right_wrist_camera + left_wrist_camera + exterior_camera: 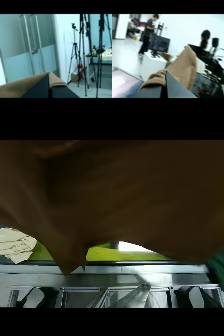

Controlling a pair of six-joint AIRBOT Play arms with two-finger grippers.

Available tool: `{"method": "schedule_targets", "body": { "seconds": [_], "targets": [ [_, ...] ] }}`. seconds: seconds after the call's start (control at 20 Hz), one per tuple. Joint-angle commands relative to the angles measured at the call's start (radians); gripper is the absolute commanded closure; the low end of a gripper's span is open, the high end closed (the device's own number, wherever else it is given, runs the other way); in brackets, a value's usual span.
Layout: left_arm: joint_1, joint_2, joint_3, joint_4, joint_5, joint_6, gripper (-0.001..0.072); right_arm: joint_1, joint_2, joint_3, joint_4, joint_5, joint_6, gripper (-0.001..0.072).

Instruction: Fold the shirts.

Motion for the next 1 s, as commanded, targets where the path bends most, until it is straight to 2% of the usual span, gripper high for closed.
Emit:
{"method": "schedule_targets", "body": {
  "seconds": [0.0, 0.15, 0.3, 0.4, 0.5, 0.6, 0.65, 0.75, 0.85, 0.95],
  "targets": [
    [0.074, 0.005, 0.006, 0.09, 0.025, -0.062, 0.0683, -0.021, 0.017, 0.037, -0.089, 0.039, 0.027, 0.0694],
    [-0.098, -0.087, -0.098, 0.342, -0.001, -0.055, 0.0683, 0.039, 0.004, -0.046, -0.25, 0.082, 0.044, 0.0695],
    [-0.296, -0.23, -0.22, 0.511, -0.018, -0.029, 0.0682, 0.127, -0.014, -0.272, -0.36, 0.065, 0.051, 0.0694],
    [-0.41, -0.36, -0.282, 0.568, 0.002, 0.014, 0.0682, 0.2, -0.05, -0.463, -0.364, -0.032, -0.01, 0.0694],
    [-0.48, -0.518, -0.299, 0.6, 0.052, 0.041, 0.0682, 0.276, -0.124, -0.621, -0.363, -0.208, -0.101, 0.0695],
    [-0.512, -0.712, -0.231, 0.619, 0.094, 0.048, 0.0682, 0.351, -0.268, -0.689, -0.357, -0.359, -0.179, 0.0695],
    [-0.522, -0.819, -0.169, 0.617, 0.092, 0.055, 0.0683, 0.386, -0.359, -0.689, -0.351, -0.39, -0.223, 0.0695],
    [-0.542, -1.008, -0.023, 0.616, 0.082, 0.053, 0.0692, 0.441, -0.553, -0.685, -0.203, -0.441, -0.363, 0.0695],
    [-0.563, -1.152, 0.142, 0.616, 0.092, 0.02, 0.0692, 0.472, -0.741, -0.648, 0.03, -0.427, -0.544, 0.0695],
    [-0.577, -1.246, 0.311, 0.617, 0.119, -0.003, 0.0692, 0.474, -0.886, -0.572, 0.178, -0.36, -0.623, 0.0695]
  ]
}}
